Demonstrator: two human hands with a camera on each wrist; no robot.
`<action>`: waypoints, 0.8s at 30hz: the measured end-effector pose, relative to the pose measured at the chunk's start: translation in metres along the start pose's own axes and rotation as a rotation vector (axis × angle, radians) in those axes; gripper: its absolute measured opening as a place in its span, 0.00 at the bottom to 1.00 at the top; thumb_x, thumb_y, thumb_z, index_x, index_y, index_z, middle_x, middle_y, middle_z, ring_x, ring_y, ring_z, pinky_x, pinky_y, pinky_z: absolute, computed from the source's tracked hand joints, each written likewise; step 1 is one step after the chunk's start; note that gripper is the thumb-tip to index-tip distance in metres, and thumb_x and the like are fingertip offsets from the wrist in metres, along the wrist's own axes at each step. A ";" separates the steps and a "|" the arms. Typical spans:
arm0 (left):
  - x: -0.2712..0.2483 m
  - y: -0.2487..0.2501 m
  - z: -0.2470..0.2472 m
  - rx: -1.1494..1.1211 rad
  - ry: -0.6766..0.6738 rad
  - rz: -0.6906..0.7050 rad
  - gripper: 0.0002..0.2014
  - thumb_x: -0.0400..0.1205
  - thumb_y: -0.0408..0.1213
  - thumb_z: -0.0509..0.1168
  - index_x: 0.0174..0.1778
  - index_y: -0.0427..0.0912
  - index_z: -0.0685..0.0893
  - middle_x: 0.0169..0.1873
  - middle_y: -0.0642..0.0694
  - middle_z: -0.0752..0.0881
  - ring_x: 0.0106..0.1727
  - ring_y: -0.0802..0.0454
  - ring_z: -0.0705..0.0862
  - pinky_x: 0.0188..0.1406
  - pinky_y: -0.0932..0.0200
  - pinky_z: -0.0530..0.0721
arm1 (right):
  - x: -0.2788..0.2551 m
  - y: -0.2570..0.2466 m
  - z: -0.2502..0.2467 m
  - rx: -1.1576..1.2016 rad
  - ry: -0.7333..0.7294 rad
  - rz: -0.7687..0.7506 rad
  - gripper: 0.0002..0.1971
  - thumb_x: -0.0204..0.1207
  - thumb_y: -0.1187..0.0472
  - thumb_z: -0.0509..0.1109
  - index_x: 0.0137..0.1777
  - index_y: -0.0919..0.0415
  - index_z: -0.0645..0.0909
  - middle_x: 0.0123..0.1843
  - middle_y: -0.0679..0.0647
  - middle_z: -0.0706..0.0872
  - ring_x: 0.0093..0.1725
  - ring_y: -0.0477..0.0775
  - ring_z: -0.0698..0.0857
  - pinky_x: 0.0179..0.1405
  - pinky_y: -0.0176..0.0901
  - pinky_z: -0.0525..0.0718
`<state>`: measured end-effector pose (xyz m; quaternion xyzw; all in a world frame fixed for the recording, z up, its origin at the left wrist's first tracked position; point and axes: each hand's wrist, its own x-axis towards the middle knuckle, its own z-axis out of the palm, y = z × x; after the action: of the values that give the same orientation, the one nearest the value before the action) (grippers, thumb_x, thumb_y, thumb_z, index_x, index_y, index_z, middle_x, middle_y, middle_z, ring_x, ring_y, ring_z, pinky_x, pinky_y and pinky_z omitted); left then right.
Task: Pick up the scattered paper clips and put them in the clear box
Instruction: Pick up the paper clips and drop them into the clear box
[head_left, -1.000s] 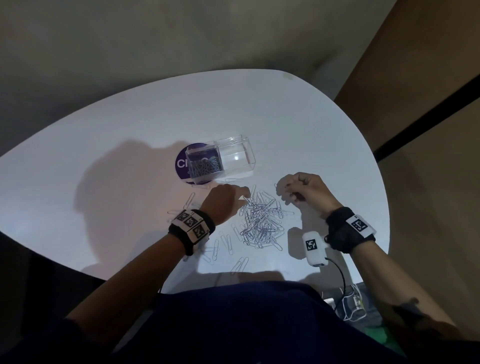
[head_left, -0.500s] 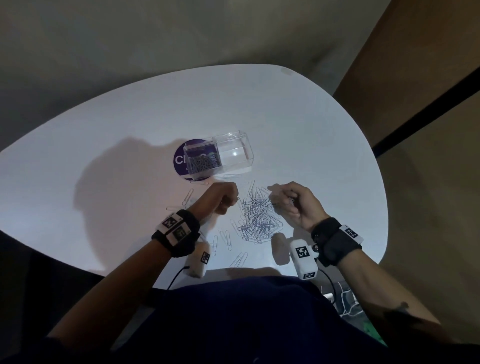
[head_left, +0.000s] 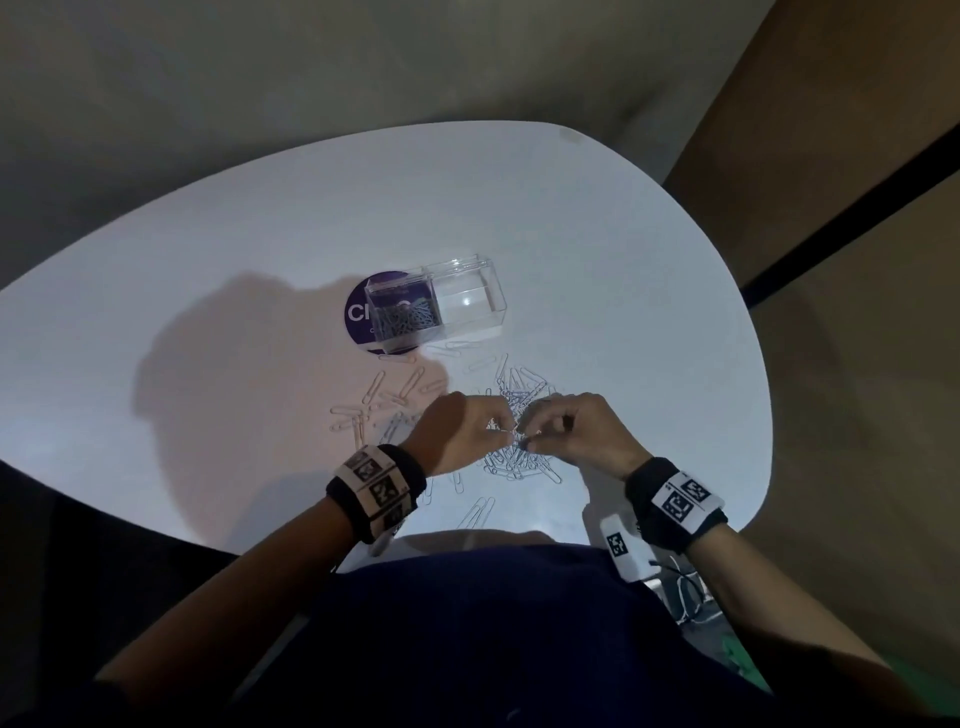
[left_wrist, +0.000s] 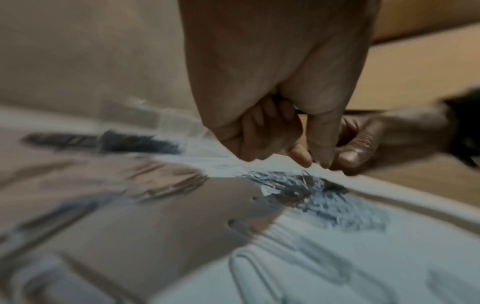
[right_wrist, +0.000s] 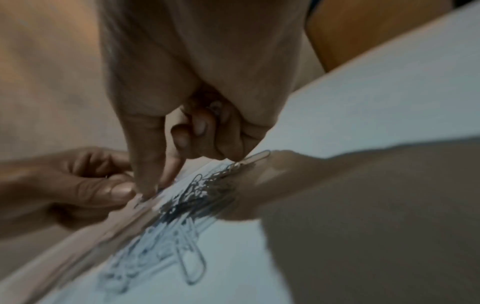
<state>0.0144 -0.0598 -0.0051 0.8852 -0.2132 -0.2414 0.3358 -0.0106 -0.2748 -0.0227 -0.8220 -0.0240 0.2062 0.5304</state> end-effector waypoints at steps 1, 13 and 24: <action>-0.001 0.002 0.004 0.101 0.020 0.049 0.04 0.78 0.46 0.70 0.46 0.53 0.85 0.21 0.57 0.77 0.25 0.62 0.78 0.30 0.62 0.74 | -0.001 0.005 0.001 -0.139 0.000 -0.022 0.10 0.63 0.64 0.86 0.42 0.52 0.92 0.42 0.54 0.91 0.30 0.44 0.77 0.38 0.36 0.76; 0.000 0.001 0.007 0.254 0.059 0.085 0.04 0.77 0.35 0.65 0.41 0.48 0.85 0.24 0.57 0.80 0.24 0.61 0.77 0.28 0.66 0.70 | -0.006 0.005 0.005 -0.158 0.029 -0.059 0.04 0.69 0.61 0.84 0.39 0.53 0.91 0.37 0.47 0.90 0.31 0.43 0.75 0.35 0.36 0.75; -0.005 -0.001 -0.011 -0.424 -0.039 -0.170 0.07 0.81 0.41 0.68 0.44 0.42 0.87 0.38 0.46 0.89 0.41 0.54 0.84 0.48 0.55 0.78 | -0.005 -0.022 0.000 0.218 0.083 0.091 0.03 0.73 0.66 0.80 0.43 0.66 0.90 0.43 0.62 0.90 0.45 0.58 0.87 0.52 0.49 0.84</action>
<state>0.0171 -0.0513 0.0029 0.8048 -0.0889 -0.3251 0.4886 -0.0114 -0.2666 -0.0014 -0.7675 0.0580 0.1971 0.6073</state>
